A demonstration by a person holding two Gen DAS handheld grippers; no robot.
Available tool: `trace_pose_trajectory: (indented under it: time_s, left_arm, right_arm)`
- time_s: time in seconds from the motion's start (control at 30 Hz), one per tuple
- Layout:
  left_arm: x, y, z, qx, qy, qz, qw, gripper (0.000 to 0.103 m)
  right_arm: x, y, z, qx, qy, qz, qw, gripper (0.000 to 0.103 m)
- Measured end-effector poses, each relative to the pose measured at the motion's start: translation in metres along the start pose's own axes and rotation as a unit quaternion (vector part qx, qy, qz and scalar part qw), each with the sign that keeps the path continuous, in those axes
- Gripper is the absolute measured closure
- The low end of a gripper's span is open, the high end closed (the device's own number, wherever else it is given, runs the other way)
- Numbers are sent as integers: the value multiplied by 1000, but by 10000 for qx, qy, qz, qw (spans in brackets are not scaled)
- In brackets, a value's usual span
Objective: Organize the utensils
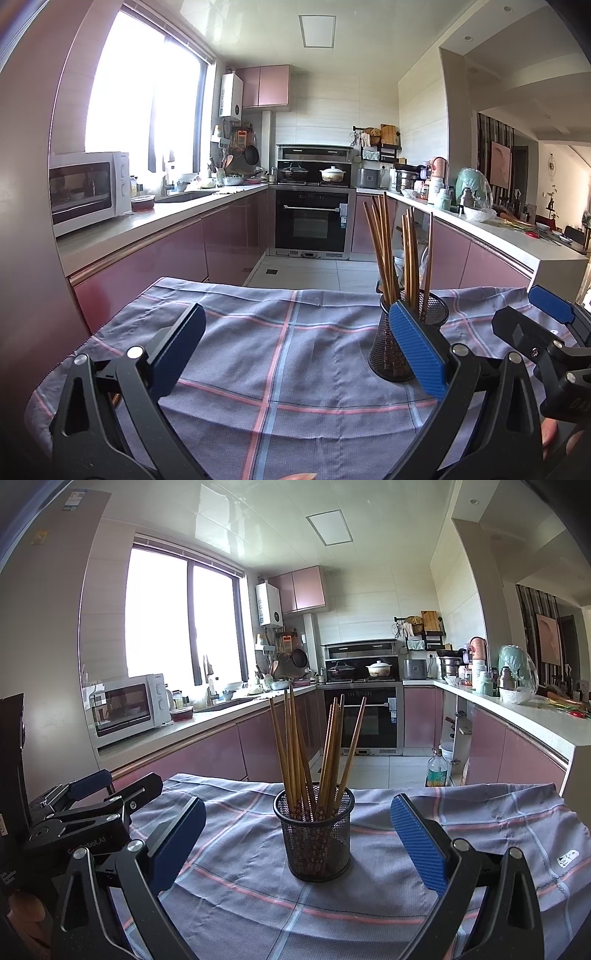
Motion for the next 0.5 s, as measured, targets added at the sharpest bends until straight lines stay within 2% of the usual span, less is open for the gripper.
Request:
trace_pose_trajectory:
  time_s: [0.23,0.33,0.4,0.5]
  left_arm:
    - [-1,-2,-2,-45,-42,46,10000,5]
    - [-3,-9,-9,182,-41,-36,9998,5]
    - [0,-18,-17,363,-48,33,9993,5]
    - [8,-34,-31,703,-94,66,9975,5]
  right_arm:
    - [-1,-1,-2,30,-36,15,10000,6]
    - [-5,-3,-6,124,-104,45,9999,6]
    - [-14,-5,-9,222,-88,-41,9997,6]
    - [-45,-10,-21,594,-193,-320,9975,6]
Point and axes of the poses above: each gripper's, at about its wrist camera, not at the fingertips, and y roughly against the way its jaws point, x to its left, z to its top, the point moved 10 cm from there along -y, roughly the way its jaws point, and after that the axes turned 9 degrees about z, right-handed, at the moved point
